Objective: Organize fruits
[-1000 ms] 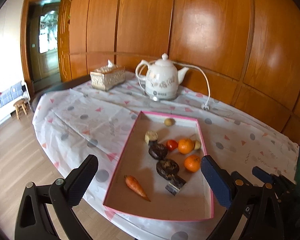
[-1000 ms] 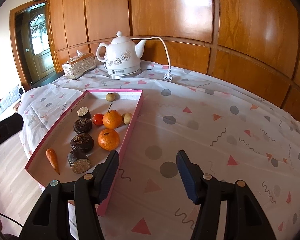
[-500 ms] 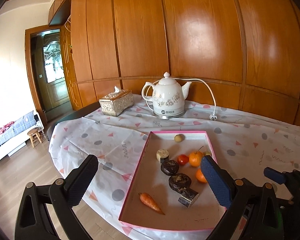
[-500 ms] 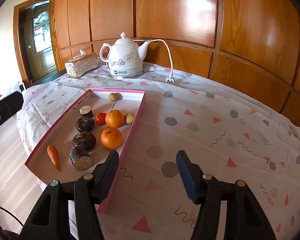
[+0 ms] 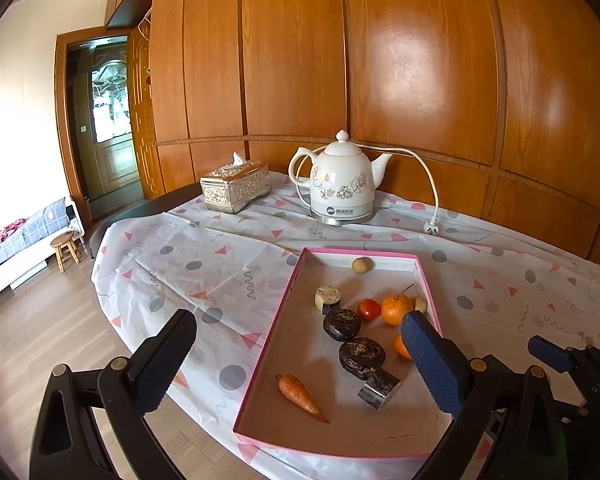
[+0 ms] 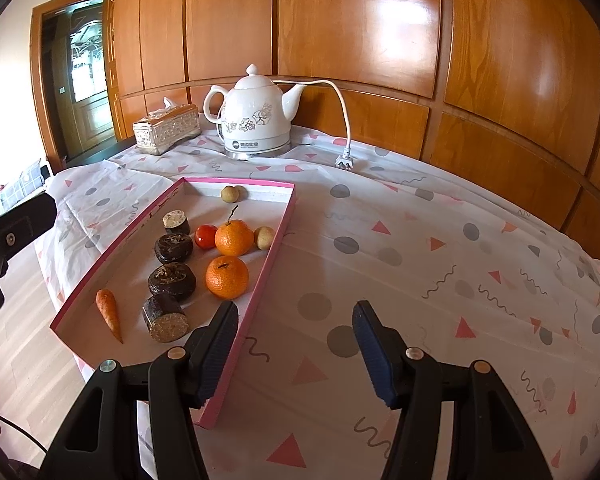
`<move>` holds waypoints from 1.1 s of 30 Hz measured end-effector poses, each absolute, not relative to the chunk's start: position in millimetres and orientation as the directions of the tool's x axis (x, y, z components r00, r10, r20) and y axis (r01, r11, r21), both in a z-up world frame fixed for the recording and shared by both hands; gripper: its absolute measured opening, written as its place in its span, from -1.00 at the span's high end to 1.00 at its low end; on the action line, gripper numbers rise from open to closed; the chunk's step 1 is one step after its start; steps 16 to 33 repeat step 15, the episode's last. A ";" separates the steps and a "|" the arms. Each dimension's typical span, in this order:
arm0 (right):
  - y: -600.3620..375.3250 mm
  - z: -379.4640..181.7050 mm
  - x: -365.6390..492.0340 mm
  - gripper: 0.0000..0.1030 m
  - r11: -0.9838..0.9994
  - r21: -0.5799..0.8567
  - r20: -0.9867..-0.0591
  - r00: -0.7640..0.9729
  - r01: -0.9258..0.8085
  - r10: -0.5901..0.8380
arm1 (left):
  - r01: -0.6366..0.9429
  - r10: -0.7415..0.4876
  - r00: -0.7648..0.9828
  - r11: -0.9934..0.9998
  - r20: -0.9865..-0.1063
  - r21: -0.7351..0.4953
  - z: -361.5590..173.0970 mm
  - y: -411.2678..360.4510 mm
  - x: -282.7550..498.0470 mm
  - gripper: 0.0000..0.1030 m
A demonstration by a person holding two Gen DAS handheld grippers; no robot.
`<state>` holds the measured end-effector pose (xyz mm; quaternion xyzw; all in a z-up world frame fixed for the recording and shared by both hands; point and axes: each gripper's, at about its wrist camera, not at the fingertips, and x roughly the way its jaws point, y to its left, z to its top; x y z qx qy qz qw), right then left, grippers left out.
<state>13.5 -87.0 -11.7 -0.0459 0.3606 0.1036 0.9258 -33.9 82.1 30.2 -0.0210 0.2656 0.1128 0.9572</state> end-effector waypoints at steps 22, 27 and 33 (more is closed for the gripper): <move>-92.4 -14.5 17.8 -0.17 0.977 0.009 -0.685 0.711 -0.211 0.160 | -0.224 0.179 0.816 0.974 -0.550 -0.015 21.6 87.3 -29.2 -0.99; -92.4 -14.5 17.8 -0.17 0.977 0.009 -0.685 0.711 -0.211 0.160 | -0.224 0.179 0.816 0.974 -0.550 -0.015 21.6 87.3 -29.2 -0.99; -92.4 -14.5 17.8 -0.17 0.977 0.009 -0.685 0.711 -0.211 0.160 | -0.224 0.179 0.816 0.974 -0.550 -0.015 21.6 87.3 -29.2 -0.99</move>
